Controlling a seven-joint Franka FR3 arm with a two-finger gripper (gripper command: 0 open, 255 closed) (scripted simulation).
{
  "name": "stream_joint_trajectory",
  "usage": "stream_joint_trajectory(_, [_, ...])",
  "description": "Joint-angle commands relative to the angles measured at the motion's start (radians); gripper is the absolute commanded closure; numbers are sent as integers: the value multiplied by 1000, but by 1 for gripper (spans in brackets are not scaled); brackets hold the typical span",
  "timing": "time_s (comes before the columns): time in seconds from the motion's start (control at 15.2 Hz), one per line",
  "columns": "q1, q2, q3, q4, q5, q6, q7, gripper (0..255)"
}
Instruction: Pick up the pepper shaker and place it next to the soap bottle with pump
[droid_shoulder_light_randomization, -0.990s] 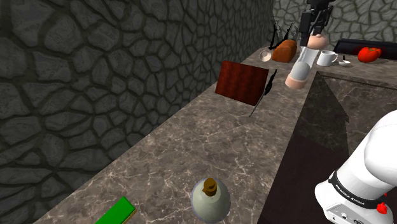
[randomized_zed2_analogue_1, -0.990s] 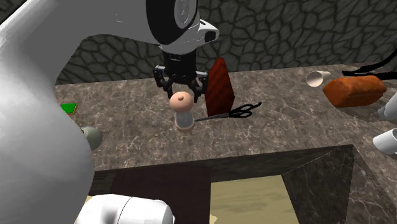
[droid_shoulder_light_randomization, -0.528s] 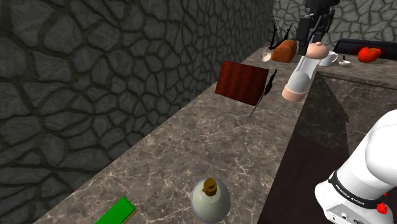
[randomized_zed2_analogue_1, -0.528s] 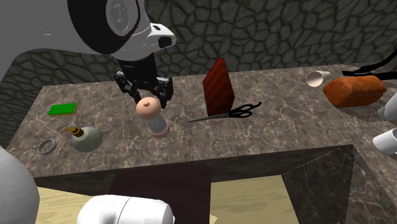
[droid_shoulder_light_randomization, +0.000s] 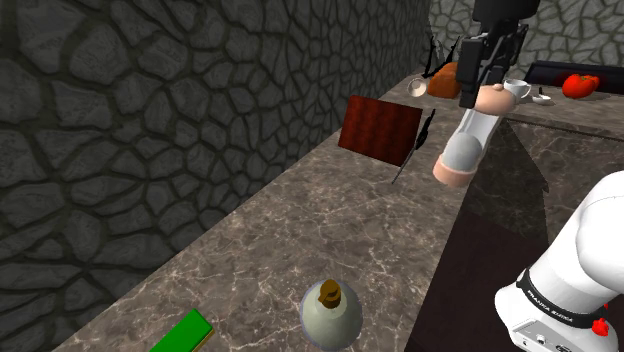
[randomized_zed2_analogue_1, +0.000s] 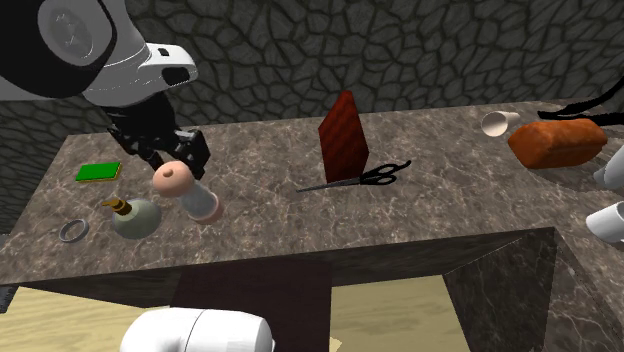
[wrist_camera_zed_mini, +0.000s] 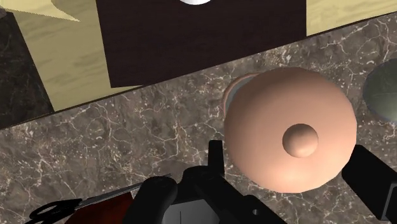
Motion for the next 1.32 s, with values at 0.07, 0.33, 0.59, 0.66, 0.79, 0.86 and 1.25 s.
stream_joint_trajectory(0.07, [15,-15,63,2,54,-11,72,255])
stream_joint_trajectory(0.33, [33,-16,152,18,127,-13,171,255])
stream_joint_trajectory(0.59, [46,0,243,50,196,-9,270,255])
stream_joint_trajectory(0.66, [49,6,266,60,213,-6,295,255])
stream_joint_trajectory(0.79, [52,22,314,84,244,-1,346,255])
stream_joint_trajectory(0.86, [53,32,338,98,258,3,371,255])
stream_joint_trajectory(1.25, [54,65,435,122,312,41,461,255])
